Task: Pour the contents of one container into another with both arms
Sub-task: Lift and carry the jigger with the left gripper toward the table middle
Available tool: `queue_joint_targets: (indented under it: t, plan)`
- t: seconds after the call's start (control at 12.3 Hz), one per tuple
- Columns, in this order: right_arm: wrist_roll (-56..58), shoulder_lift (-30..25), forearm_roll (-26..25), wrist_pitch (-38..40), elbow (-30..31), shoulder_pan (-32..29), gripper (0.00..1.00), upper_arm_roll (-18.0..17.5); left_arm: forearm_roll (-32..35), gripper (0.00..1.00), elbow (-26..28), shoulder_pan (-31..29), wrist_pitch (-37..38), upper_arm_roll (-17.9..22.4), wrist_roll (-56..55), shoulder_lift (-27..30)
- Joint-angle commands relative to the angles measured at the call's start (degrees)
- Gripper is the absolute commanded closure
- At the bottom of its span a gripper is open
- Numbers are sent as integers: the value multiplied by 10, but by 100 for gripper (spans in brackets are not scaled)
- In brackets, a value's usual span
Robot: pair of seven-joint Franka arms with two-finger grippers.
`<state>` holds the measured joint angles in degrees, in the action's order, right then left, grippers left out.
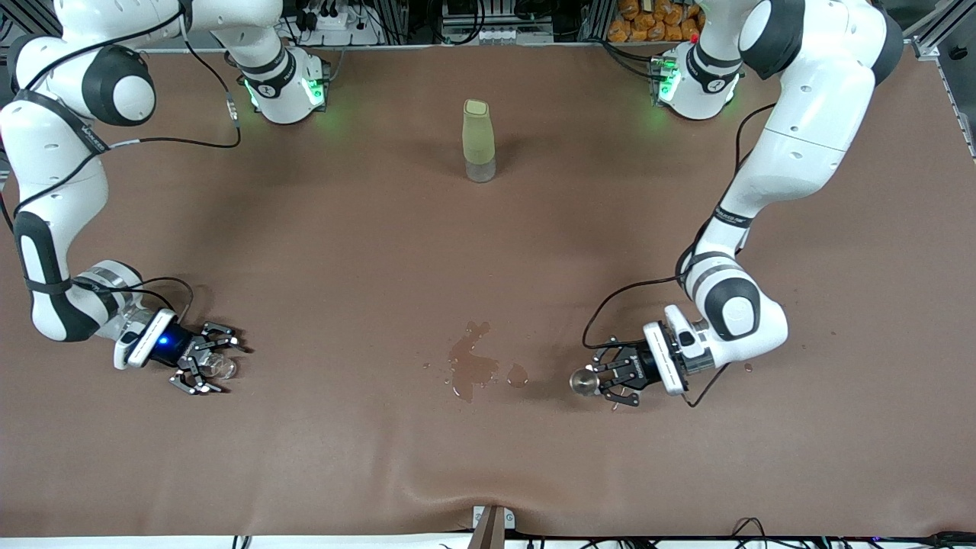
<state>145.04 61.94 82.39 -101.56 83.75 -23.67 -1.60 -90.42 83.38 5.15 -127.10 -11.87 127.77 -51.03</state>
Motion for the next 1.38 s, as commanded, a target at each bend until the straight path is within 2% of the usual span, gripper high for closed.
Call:
queue_joint_targets:
  t: [0.0,0.08,0.16,0.49,0.73,1.06,1.3]
  plan:
    - [8,11,17,-1,-10,9,67,2,-8,100,-1,10,-8,4,4,11]
    - [9,11,15,-4,-10,9,98,2,-6,100,-1,8,-2,1,9,15]
    - [9,11,15,-4,-10,10,100,2,-5,100,1,2,0,-8,19,22]
    - [5,11,13,-2,-10,12,100,2,10,100,2,0,17,-24,15,40]
    - [1,7,14,2,-10,20,100,1,3,100,-1,9,11,-51,2,50]
    - [-18,6,14,29,-11,34,100,0,6,100,-2,36,6,-51,-14,57]
    - [-19,-3,15,76,-12,35,100,0,3,100,-23,84,-72,-51,-44,55]
